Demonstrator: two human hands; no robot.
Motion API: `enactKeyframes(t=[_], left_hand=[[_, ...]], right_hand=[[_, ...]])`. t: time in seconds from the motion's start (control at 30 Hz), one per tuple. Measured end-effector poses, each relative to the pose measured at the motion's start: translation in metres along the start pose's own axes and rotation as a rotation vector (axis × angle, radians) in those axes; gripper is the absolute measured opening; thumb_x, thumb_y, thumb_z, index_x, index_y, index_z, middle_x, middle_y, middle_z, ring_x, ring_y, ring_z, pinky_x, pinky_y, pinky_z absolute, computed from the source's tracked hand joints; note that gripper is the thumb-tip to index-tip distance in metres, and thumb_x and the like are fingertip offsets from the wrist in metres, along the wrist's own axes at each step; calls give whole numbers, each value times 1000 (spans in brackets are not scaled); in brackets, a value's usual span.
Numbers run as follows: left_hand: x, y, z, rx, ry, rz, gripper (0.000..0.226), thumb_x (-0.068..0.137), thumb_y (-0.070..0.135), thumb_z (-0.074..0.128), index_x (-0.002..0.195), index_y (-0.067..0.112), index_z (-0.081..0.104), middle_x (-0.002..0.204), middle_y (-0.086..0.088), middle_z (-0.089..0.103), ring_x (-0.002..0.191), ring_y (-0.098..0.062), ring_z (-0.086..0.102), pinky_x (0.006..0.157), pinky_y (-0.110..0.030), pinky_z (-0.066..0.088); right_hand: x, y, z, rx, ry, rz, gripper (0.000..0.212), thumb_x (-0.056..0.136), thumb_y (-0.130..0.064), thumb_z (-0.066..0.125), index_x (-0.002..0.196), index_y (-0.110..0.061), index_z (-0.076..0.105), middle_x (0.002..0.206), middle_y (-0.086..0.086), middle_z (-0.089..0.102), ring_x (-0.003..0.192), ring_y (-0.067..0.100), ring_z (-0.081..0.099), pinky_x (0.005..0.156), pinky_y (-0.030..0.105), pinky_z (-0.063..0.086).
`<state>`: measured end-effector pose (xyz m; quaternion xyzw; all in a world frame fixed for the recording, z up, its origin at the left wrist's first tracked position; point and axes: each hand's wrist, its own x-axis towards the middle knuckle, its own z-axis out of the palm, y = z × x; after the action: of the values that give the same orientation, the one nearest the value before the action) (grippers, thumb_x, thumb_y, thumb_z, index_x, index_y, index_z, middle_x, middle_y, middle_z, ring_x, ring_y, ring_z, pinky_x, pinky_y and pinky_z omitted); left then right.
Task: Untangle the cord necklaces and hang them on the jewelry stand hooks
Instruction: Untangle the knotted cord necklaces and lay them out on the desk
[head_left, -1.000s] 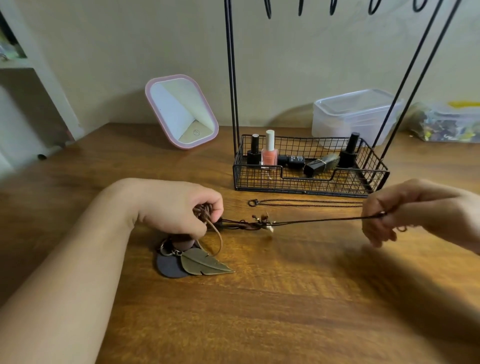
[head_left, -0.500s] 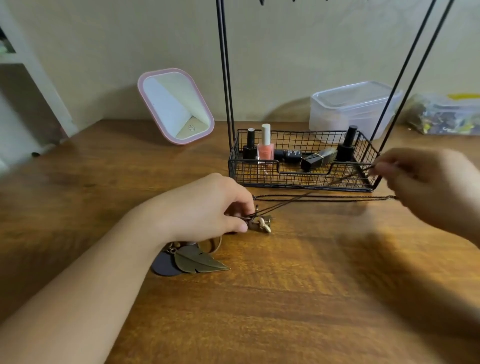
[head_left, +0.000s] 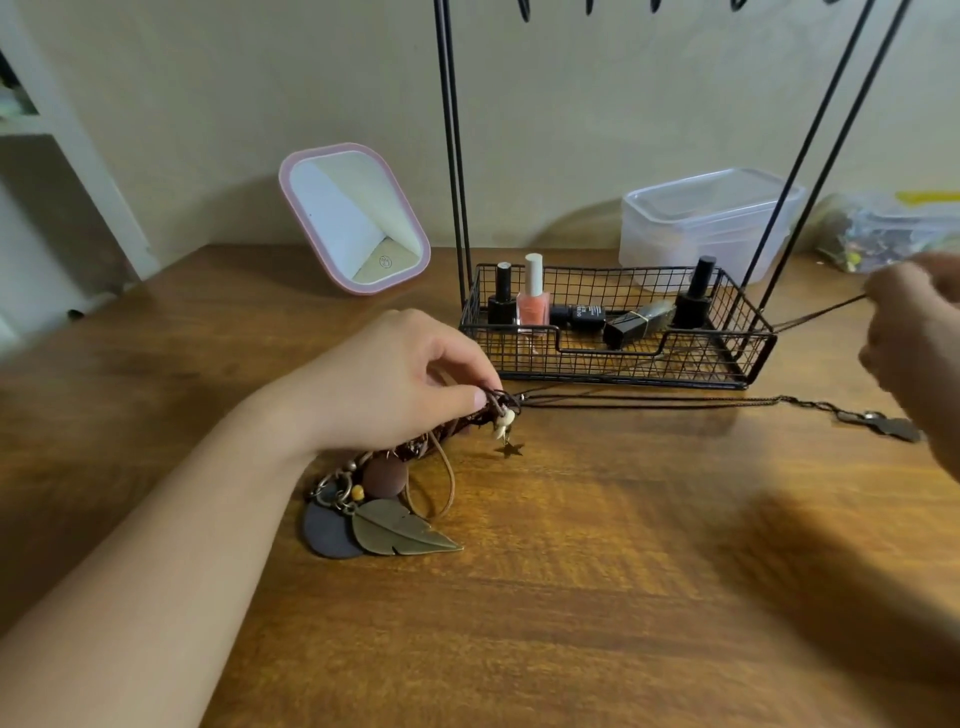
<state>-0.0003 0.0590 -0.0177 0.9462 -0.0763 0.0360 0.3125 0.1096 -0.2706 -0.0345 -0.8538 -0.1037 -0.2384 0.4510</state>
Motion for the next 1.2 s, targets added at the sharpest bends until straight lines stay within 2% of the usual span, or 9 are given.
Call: enactKeyframes(t=[0.2,0.4,0.5,0.6,0.7,0.83,0.93,1.03,1.2], left_hand=[[0,-1,-5,-228,-63,86,8,85,13,68,84,21,72,88,6,71,88,-10,67,87,-34,53],[-2,1,1,-753,-132,91,16,81,2,61,87,14,69,83,-5,63,72,-11,61,65,-23,54],[-2,8,8,-902,-171,69,13,84,1,55,92,6,64,80,-5,63,65,-10,61,57,-22,54],[1,15,16,-1044,-164,12,13,84,5,56,93,8,65,81,0,66,65,-10,60,55,-22,53],[2,19,22,-1177,-149,-42,18,83,8,57,92,16,70,83,-1,66,69,-13,59,60,-27,53],[2,19,25,-1088,-81,-84,16,82,13,60,95,15,69,80,-2,64,66,-13,56,51,-25,51],[1,19,24,-986,-87,-97,14,83,17,60,95,14,65,72,2,63,61,-11,55,48,-24,47],[0,19,22,-934,-105,-97,10,83,19,59,92,16,64,69,4,61,60,-11,53,46,-22,40],[-3,20,20,-837,-103,-96,4,95,14,59,97,13,63,74,1,60,64,-11,50,42,-18,35]], right_hand=[[-20,-22,18,-495,-496,-130,44,81,-35,73,48,-16,51,44,1,51,50,22,52,48,28,38],[-42,-35,32,-676,-655,-319,27,81,-59,57,69,-36,61,68,-19,61,70,3,59,63,29,51],[-59,-51,42,-320,-546,-404,37,82,-65,49,96,-37,68,94,-22,65,89,-1,61,77,20,52],[-81,-72,61,270,-848,-161,49,85,-60,60,124,-30,64,116,-19,69,107,-3,63,92,25,54],[-93,-71,75,295,-1016,-234,44,84,-47,70,121,-24,60,116,-13,70,110,4,65,96,34,53],[-89,-69,73,468,-965,-104,22,83,-36,67,103,-27,64,83,0,74,78,14,71,75,30,56],[-84,-65,68,657,-887,-19,23,92,-39,60,84,-22,72,58,2,53,52,17,48,51,25,38],[-82,-61,62,710,-830,5,39,87,-55,61,88,-18,74,54,0,36,48,15,29,44,25,24],[-80,-63,56,633,-680,-54,39,85,-53,55,85,-18,75,51,-3,37,48,10,30,44,22,27]])
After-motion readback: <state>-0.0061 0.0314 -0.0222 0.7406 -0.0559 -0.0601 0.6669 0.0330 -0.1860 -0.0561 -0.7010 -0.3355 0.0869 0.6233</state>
